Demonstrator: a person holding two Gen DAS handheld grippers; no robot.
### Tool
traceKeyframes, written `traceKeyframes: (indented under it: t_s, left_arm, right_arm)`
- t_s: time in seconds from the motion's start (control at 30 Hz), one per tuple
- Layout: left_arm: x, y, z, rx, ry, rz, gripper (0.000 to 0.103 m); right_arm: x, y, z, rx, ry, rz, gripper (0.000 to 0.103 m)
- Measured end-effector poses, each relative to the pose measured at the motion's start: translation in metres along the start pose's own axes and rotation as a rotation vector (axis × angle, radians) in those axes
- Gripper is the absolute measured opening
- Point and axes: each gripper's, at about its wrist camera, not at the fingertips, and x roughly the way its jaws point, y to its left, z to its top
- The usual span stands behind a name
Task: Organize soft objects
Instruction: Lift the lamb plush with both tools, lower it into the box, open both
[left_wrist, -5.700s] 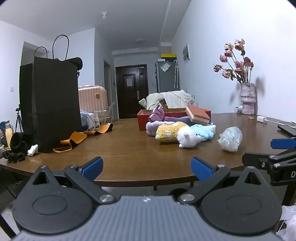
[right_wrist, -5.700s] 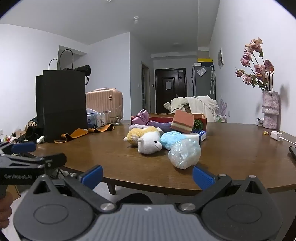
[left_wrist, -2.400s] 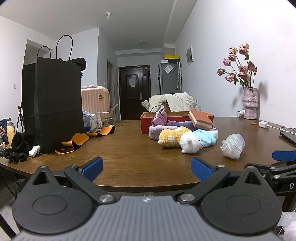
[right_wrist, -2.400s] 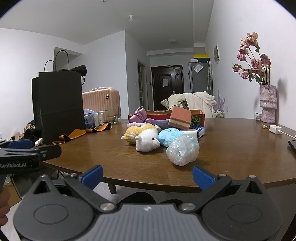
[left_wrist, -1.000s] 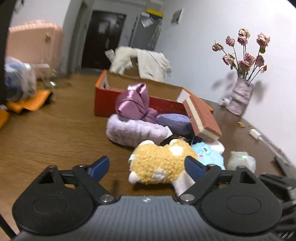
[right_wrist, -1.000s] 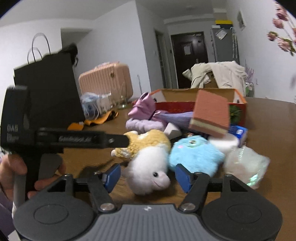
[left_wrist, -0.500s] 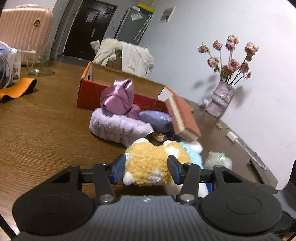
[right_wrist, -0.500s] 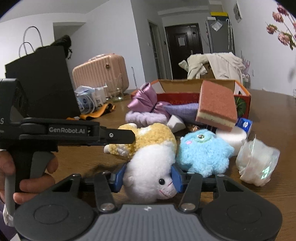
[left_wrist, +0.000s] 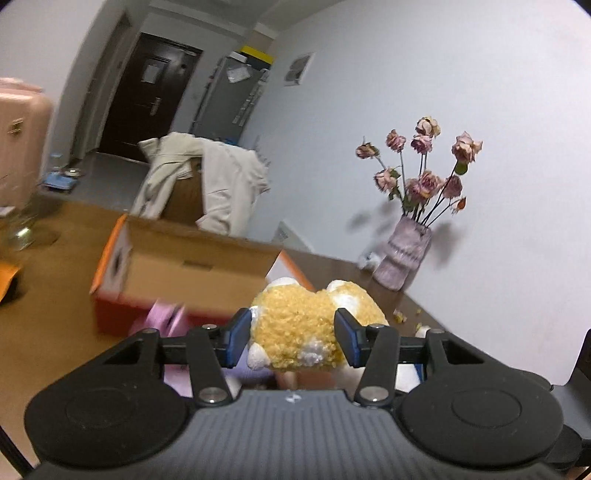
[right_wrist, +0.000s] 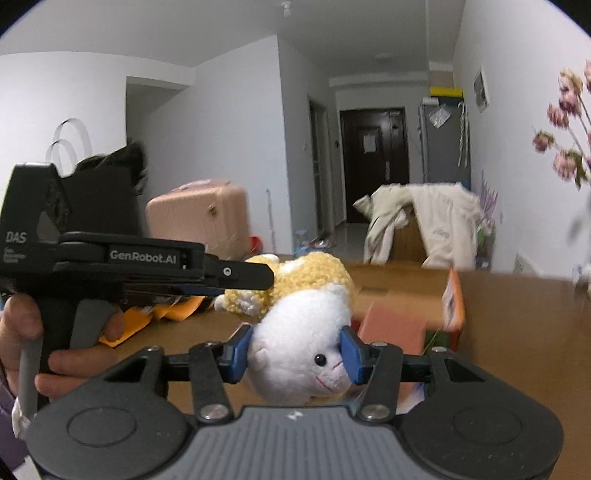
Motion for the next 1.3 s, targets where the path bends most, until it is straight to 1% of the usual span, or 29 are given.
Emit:
traceKeyframes:
  t_s: [0.13,0.2,0.27,0.33,0.4,0.43,0.47,0.53,0.63,0.67,0.7,0.77,0.8,0.83,0.87,0.93,1.0,1.07,1.17,1.27,1.3]
  left_arm:
    - [0.079,0.006,0.054,-0.005,0.042,-0.004,0.050]
    - [0.120,0.017,0.070,-0.048,0.092,0.011,0.050]
    - [0.161,0.027,0.081,-0.054,0.124,0.026,0.051]
    - [0.199,0.040,0.086,-0.050,0.145,0.061,0.052]
    - [0.229,0.050,0.085,-0.040,0.166,0.121,0.054]
    - [0.243,0.054,0.082,-0.026,0.181,0.136,0.054]
    - [0.257,0.058,0.081,-0.028,0.203,0.154,0.054]
    - [0.284,0.064,0.079,-0.028,0.258,0.155,0.055]
    - [0.306,0.075,0.077,-0.024,0.301,0.199,0.061]
    - [0.308,0.078,0.076,-0.032,0.294,0.212,0.063]
    - [0.306,0.079,0.076,-0.033,0.283,0.223,0.069]
    - [0.299,0.081,0.075,-0.016,0.266,0.235,0.071]
    - [0.294,0.080,0.076,-0.010,0.257,0.236,0.073]
    - [0.289,0.079,0.077,-0.005,0.247,0.238,0.074]
    - [0.282,0.077,0.079,0.003,0.235,0.241,0.075]
    - [0.266,0.071,0.084,0.025,0.211,0.257,0.080]
    - [0.248,0.062,0.090,0.059,0.187,0.272,0.080]
    - [0.227,0.051,0.098,0.103,0.168,0.278,0.080]
    - [0.188,0.032,0.110,0.176,0.132,0.296,0.083]
    - [0.147,0.014,0.119,0.237,0.084,0.316,0.088]
    - [0.133,0.008,0.121,0.249,0.071,0.324,0.089]
  right_arm:
    - [0.048,-0.047,0.048,-0.007,0.024,-0.030,0.048]
    - [0.081,-0.075,0.067,0.006,0.060,-0.040,0.048]
    - [0.117,-0.104,0.079,0.028,0.102,-0.050,0.047]
    - [0.151,-0.127,0.083,0.063,0.138,-0.056,0.047]
    - [0.187,-0.148,0.082,0.089,0.172,-0.070,0.047]
    - [0.203,-0.155,0.079,0.090,0.188,-0.083,0.047]
    - [0.220,-0.161,0.075,0.103,0.206,-0.089,0.047]
    - [0.247,-0.171,0.070,0.127,0.240,-0.082,0.047]
    - [0.277,-0.175,0.063,0.100,0.289,-0.138,0.047]
    - [0.284,-0.178,0.062,0.103,0.300,-0.153,0.047]
    - [0.289,-0.179,0.061,0.097,0.310,-0.169,0.047]
    - [0.296,-0.178,0.058,0.053,0.318,-0.234,0.050]
    - [0.299,-0.178,0.055,0.037,0.326,-0.268,0.054]
    - [0.300,-0.179,0.053,0.033,0.335,-0.285,0.053]
    - [0.301,-0.180,0.051,0.035,0.340,-0.294,0.054]
    - [0.296,-0.181,0.052,0.041,0.329,-0.280,0.056]
    - [0.286,-0.179,0.058,0.032,0.320,-0.287,0.056]
    - [0.269,-0.175,0.071,0.022,0.286,-0.285,0.056]
    - [0.230,-0.168,0.099,0.024,0.225,-0.256,0.057]
    - [0.185,-0.158,0.127,0.005,0.160,-0.252,0.069]
    - [0.169,-0.154,0.134,-0.003,0.141,-0.250,0.074]
